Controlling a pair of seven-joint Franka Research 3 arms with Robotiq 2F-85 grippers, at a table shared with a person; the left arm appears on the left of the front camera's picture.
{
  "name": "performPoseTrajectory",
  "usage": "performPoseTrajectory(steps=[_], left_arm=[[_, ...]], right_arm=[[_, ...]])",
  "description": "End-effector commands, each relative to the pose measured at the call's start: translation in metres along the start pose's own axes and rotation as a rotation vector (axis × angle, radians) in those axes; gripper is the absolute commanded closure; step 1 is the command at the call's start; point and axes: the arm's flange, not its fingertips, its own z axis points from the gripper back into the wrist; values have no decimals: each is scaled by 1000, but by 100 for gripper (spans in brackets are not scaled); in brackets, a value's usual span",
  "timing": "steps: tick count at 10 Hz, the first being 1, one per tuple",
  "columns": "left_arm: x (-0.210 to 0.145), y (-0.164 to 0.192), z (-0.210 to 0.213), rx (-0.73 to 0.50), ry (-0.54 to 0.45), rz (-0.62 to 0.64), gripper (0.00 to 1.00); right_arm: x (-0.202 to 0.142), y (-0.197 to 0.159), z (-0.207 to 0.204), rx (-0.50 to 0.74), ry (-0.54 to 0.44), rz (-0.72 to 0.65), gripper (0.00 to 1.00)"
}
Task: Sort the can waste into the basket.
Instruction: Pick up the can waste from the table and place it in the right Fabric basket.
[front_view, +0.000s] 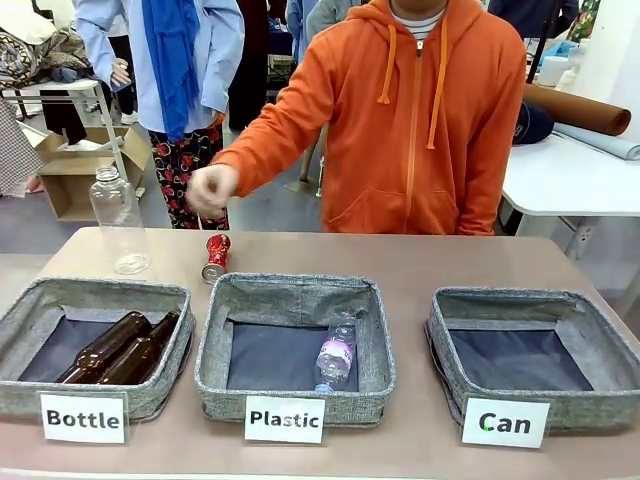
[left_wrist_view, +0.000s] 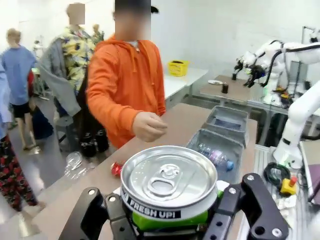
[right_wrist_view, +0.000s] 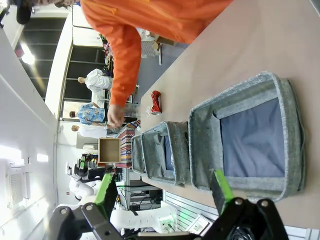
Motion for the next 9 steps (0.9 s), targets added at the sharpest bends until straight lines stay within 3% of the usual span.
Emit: performPoseTrajectory(steps=[1,2,4,6,8,9], left_arm=[[20,14,-100,-105,52,27,100],[21,19,-165,-178,113,27,100],[21,17,-300,-455,182,-23,100],[23,-10,-426,-574,103,-77,100],[16,-52,-561,-603,120,-58,100],[1,-73,-620,-719,179,-3,100]], right_arm=[[3,1,0,25,-16,27,0],[3,1,0,25,-16,27,0],[3,1,0,25,-16,27,0],[0,0,0,0,1,1,0],[-14,14,103,-157,-73,57,0],[-22,7,136,-196,-77,91,0]])
